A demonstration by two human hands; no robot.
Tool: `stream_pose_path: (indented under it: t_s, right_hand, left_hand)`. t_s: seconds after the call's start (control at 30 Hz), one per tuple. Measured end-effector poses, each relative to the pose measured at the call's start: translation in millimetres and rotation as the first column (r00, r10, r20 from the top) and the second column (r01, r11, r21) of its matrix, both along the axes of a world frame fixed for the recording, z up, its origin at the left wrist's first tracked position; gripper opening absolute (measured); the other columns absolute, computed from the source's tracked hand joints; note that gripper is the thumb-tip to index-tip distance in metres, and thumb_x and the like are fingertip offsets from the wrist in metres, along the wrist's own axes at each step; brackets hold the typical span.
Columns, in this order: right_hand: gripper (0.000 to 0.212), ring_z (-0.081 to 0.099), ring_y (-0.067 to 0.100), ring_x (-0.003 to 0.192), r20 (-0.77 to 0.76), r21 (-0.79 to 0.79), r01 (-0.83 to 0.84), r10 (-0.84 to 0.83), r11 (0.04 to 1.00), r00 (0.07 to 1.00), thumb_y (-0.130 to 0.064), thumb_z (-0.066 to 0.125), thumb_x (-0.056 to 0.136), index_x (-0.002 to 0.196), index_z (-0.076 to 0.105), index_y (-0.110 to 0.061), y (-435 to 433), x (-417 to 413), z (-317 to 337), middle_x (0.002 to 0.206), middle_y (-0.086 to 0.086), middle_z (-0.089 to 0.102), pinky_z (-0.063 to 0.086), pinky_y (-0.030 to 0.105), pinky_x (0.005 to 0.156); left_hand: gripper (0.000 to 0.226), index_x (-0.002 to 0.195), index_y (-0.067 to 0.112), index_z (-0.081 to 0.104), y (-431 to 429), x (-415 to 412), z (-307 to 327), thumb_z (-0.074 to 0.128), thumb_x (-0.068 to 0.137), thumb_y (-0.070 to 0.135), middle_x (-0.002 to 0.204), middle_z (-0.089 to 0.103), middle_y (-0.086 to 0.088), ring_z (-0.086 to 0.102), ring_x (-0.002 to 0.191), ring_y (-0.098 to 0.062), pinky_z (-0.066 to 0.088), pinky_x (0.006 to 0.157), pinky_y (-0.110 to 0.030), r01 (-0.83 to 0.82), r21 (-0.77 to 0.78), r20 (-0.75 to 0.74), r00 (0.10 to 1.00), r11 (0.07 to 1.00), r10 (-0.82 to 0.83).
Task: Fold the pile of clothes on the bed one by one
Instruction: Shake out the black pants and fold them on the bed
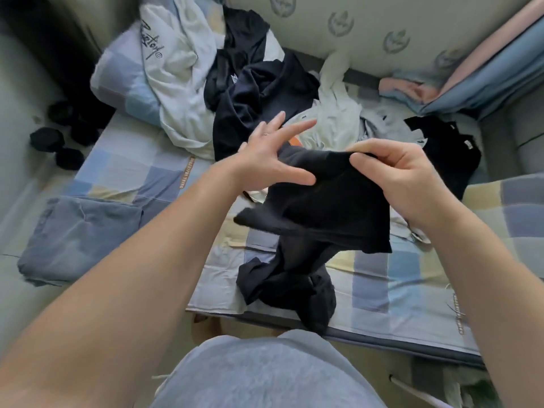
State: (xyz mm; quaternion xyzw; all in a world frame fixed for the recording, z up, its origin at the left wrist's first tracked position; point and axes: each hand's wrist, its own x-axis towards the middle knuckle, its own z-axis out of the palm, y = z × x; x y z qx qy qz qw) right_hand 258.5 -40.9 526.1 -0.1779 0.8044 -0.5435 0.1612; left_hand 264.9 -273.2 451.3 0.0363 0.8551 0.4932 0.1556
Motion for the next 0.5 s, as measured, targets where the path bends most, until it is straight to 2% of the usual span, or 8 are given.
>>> stream_pose_path:
  t_s: [0.07, 0.13, 0.17, 0.23, 0.27, 0.33, 0.4, 0.5]
  right_hand:
    - [0.030, 0.065, 0.006, 0.081, -0.019, -0.008, -0.021, 0.021, 1.000, 1.000, -0.011, 0.062, 0.097, 0.085, 0.079, -0.032, 16.8, -2.2, 5.0, 0.082, -0.010, 0.073, 0.053, 0.020, 0.074]
    - [0.023, 0.063, 0.005, 0.078, -0.048, 0.001, -0.016, 0.016, 1.000, 0.999, -0.017, 0.063, 0.095, 0.085, 0.078, -0.031, 40.7, -6.3, 4.8, 0.080, -0.011, 0.072, 0.052, 0.018, 0.071]
    - [0.020, 0.063, 0.004, 0.078, -0.058, 0.002, 0.009, -0.009, 1.000, 0.998, -0.020, 0.063, 0.094, 0.086, 0.077, -0.031, 54.1, -8.5, 3.4, 0.079, -0.011, 0.071, 0.051, 0.017, 0.070]
    - [0.015, 0.062, 0.002, 0.076, -0.089, 0.005, 0.084, -0.083, 0.996, 0.993, -0.026, 0.063, 0.092, 0.086, 0.076, -0.031, 84.7, -14.2, -3.1, 0.078, -0.013, 0.070, 0.050, 0.015, 0.068]
    - [0.014, 0.061, 0.001, 0.075, -0.115, 0.008, 0.120, -0.118, 0.993, 0.986, -0.028, 0.064, 0.091, 0.085, 0.076, -0.031, 103.0, -18.1, -6.4, 0.078, -0.014, 0.069, 0.048, 0.014, 0.067]
    - [0.011, 0.060, 0.001, 0.076, -0.133, 0.020, 0.195, -0.191, 0.981, 0.973, -0.034, 0.064, 0.090, 0.086, 0.075, -0.031, 130.4, -25.2, -15.7, 0.079, -0.014, 0.069, 0.048, 0.017, 0.068]
    - [0.012, 0.061, 0.003, 0.078, -0.133, 0.006, 0.250, -0.247, 0.968, 0.960, -0.039, 0.066, 0.088, 0.088, 0.074, -0.030, 166.0, -32.8, -21.3, 0.081, -0.013, 0.070, 0.048, 0.021, 0.070]
    - [0.008, 0.062, 0.006, 0.079, -0.113, 0.046, 0.280, -0.273, 0.959, 0.955, -0.030, 0.069, 0.090, 0.084, 0.074, -0.032, 204.8, -42.4, -31.7, 0.081, -0.012, 0.070, 0.049, 0.022, 0.073]
  left_hand:
    - [0.048, 0.110, 0.065, 0.060, 10.6, 0.6, 10.5, 0.076, 0.065, 0.061, 0.166, 0.012, 0.018, -0.003, 0.155, -0.016, 0.005, 0.123, -0.055, 0.074, -0.046, 0.019, 0.997, 0.996, -0.073]
    - [0.013, 0.092, 0.045, 0.067, 29.2, 2.5, 15.7, 0.074, 0.081, 0.050, 0.156, 0.041, 0.008, 0.036, 0.144, -0.018, 0.030, 0.118, -0.054, 0.098, -0.002, 0.083, 0.992, 0.995, -0.098]
    - [0.008, 0.088, 0.039, 0.066, 41.3, 3.3, 15.5, 0.070, 0.088, 0.046, 0.141, 0.057, 0.000, 0.057, 0.124, -0.019, 0.043, 0.108, -0.055, 0.068, 0.043, 0.097, 0.993, 0.997, -0.072]
    - [0.014, 0.089, 0.032, 0.060, 70.4, 6.0, 15.6, 0.063, 0.095, 0.045, 0.112, 0.067, -0.011, 0.063, 0.087, -0.020, 0.052, 0.091, -0.053, -0.044, 0.084, 0.072, 0.997, 0.995, 0.038]
    - [0.017, 0.090, 0.032, 0.058, 87.8, 6.1, 17.0, 0.062, 0.095, 0.047, 0.107, 0.065, -0.013, 0.061, 0.080, -0.019, 0.054, 0.086, -0.051, -0.089, 0.079, 0.032, 0.996, 0.993, 0.087]
    - [0.021, 0.090, 0.035, 0.057, 110.2, 5.2, 16.7, 0.062, 0.092, 0.055, 0.097, 0.067, -0.008, 0.061, 0.074, -0.015, 0.055, 0.078, -0.042, -0.121, 0.056, -0.022, 0.992, 0.991, 0.122]
    - [0.026, 0.090, 0.036, 0.061, 132.6, 3.8, 23.6, 0.068, 0.085, 0.060, 0.085, 0.070, 0.004, 0.067, 0.070, -0.009, 0.057, 0.075, -0.034, -0.082, 0.017, 0.006, 0.997, 0.996, 0.082]
    - [0.022, 0.093, 0.027, 0.072, 159.8, -0.3, 31.8, 0.068, 0.091, 0.049, 0.092, 0.074, -0.005, 0.071, 0.085, -0.023, 0.058, 0.088, -0.049, 0.018, -0.026, 0.085, 0.996, 0.999, -0.016]
